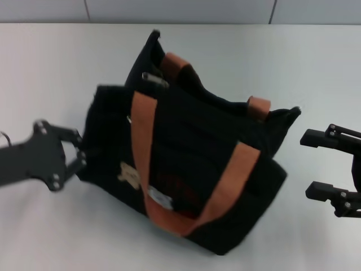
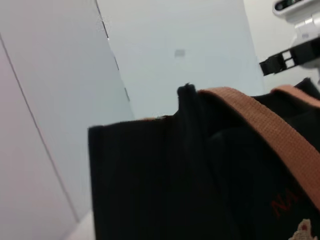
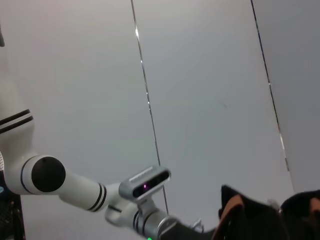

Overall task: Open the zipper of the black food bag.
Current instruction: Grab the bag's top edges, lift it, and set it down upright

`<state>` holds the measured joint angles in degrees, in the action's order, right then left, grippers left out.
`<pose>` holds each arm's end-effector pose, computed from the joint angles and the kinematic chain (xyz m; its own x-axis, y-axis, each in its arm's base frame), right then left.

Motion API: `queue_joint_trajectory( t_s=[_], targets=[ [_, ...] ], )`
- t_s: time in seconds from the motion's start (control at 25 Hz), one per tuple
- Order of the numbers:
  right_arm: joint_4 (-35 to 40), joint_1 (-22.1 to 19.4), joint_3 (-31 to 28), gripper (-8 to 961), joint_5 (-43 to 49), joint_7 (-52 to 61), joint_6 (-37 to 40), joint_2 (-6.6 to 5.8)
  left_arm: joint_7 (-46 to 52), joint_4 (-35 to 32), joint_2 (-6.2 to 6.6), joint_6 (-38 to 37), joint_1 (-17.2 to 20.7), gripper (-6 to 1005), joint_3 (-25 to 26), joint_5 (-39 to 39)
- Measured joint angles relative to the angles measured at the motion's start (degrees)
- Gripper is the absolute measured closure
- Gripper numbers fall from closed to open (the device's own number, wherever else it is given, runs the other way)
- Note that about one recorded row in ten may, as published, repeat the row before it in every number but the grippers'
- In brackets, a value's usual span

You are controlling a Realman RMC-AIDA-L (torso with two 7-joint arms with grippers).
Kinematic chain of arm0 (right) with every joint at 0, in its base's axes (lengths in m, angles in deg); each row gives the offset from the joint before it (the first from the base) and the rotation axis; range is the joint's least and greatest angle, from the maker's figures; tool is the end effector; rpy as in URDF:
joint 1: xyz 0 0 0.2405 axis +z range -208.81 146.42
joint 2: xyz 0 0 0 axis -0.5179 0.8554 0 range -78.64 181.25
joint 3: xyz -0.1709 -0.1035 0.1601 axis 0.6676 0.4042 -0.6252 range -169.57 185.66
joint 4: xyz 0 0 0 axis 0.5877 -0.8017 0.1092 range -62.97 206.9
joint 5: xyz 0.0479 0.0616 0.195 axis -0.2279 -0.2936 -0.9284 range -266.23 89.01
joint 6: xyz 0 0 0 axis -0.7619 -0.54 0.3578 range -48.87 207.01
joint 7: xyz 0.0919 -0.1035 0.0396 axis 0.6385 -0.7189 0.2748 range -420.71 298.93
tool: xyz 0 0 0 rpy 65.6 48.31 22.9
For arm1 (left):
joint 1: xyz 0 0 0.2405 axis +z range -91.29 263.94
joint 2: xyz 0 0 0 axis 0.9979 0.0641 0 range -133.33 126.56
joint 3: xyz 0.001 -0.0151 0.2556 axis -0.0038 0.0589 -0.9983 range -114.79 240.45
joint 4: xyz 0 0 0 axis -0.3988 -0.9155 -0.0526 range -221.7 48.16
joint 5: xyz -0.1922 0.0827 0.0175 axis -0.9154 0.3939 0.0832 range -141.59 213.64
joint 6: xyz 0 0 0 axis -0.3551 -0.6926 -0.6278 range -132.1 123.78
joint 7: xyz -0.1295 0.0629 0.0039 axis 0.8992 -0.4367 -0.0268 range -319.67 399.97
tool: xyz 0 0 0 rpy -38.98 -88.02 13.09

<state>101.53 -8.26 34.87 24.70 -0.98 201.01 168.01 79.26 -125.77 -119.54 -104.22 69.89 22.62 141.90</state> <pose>0.2707 0.2349 0.0363 0.6117 -0.1175 -0.7823 -0.1984 -0.9801 -0.0079 -0.3105 0.2582 0.0336 0.8779 -0.2122 0.4292 0.0048 -0.8925 -0.4510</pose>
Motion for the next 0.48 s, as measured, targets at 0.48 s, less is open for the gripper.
queue_joint_trajectory(
  t_s=[0.48],
  targets=[
    [-2.47, 0.06, -1.58, 163, -1.66, -0.05, -0.74, 0.20, 3.93, -23.96, 0.17, -1.93, -4.35, 922, 4.08, 0.08]
  ],
)
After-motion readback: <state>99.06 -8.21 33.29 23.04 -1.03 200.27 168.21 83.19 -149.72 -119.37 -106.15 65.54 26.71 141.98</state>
